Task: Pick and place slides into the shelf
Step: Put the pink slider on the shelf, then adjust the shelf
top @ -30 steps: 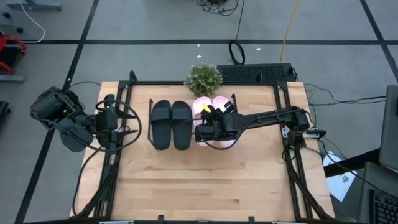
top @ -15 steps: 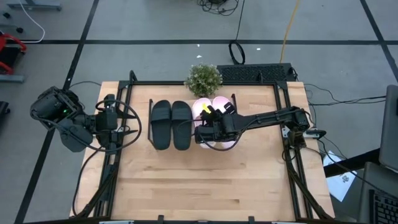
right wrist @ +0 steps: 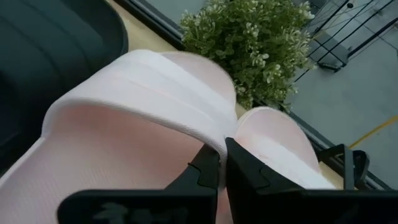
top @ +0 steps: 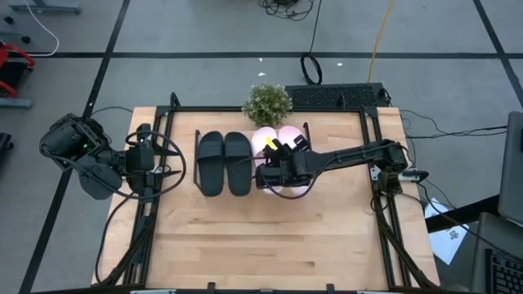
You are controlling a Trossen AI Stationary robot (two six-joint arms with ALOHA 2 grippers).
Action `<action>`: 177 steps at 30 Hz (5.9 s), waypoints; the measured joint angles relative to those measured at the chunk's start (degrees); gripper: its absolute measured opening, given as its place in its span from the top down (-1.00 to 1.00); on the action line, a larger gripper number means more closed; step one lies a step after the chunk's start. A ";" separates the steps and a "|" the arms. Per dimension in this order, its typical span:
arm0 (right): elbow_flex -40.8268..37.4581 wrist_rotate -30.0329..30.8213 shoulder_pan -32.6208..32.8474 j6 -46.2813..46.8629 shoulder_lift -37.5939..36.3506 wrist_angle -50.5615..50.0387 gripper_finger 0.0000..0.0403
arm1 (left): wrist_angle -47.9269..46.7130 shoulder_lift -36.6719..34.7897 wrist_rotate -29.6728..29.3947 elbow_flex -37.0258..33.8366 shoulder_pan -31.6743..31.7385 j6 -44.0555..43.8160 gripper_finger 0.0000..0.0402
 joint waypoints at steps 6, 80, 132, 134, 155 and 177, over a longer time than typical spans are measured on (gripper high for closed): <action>-1.09 -2.70 -0.13 0.05 -0.10 0.55 0.99 | -0.01 0.00 0.00 0.00 0.00 0.13 0.02; -1.29 -13.48 1.73 -0.48 -7.08 8.32 0.50 | -0.02 0.02 0.55 0.00 0.01 2.50 0.02; -31.83 4.47 33.69 39.43 -36.47 -23.00 0.89 | 41.91 -0.04 1.09 -38.97 -24.41 -42.85 0.02; -36.94 3.24 33.64 42.12 -40.03 -22.53 0.93 | 44.37 -0.04 1.05 -40.64 -23.98 -42.98 0.01; -86.56 -1.88 18.15 4.29 -65.46 62.70 1.00 | 52.81 -0.15 -1.87 -42.25 -23.85 -40.33 0.01; -94.22 -28.49 -2.98 -9.89 -61.14 89.10 1.00 | 57.16 -0.17 -2.91 -42.25 -22.03 -34.76 0.01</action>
